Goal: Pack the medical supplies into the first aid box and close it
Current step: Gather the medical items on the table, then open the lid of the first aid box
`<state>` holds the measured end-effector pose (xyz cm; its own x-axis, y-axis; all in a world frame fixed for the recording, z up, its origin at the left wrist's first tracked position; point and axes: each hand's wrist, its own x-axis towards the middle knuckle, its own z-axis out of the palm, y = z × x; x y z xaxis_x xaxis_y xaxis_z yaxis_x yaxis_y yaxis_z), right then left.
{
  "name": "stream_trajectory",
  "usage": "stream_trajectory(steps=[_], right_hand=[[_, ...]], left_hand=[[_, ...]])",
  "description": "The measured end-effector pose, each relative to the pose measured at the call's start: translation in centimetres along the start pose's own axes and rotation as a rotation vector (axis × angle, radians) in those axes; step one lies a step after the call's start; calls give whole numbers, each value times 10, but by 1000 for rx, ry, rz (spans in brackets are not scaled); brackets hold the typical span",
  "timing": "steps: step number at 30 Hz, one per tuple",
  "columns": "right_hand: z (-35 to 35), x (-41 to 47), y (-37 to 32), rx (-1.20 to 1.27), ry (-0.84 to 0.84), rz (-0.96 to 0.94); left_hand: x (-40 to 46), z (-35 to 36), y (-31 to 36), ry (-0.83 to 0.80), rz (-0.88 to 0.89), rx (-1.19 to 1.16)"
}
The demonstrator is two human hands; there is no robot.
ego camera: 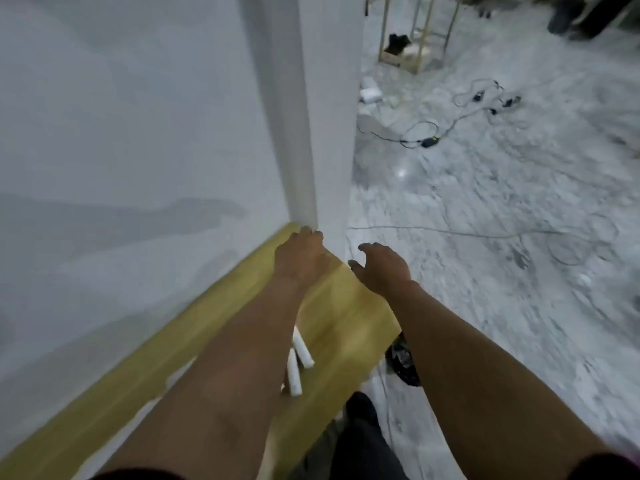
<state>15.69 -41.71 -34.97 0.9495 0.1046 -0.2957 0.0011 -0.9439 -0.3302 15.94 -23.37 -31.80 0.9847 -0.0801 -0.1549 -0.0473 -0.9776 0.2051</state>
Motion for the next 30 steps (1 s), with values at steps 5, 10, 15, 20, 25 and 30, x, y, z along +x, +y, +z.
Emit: stream_trajectory(steps=[5, 10, 15, 20, 25, 30], right_hand=[[1, -4, -146, -61, 39, -332], [35, -26, -260, -169, 53, -586], [108, -45, -328, -247, 77, -782], [174, -56, -364, -246, 164, -951], [193, -79, -369, -234, 356, -1045], [211, -147, -331, -140, 419, -1105]], left_hand=[[-85, -50, -131, 95, -278, 25], [-176, -55, -225, 196, -493, 49], [-247, -15, -297, 254, -613, 67], [-286, 20, -348, 356, -683, 149], [-316, 40, -348, 548, -710, 156], [-374, 90, -299, 649, -760, 5]])
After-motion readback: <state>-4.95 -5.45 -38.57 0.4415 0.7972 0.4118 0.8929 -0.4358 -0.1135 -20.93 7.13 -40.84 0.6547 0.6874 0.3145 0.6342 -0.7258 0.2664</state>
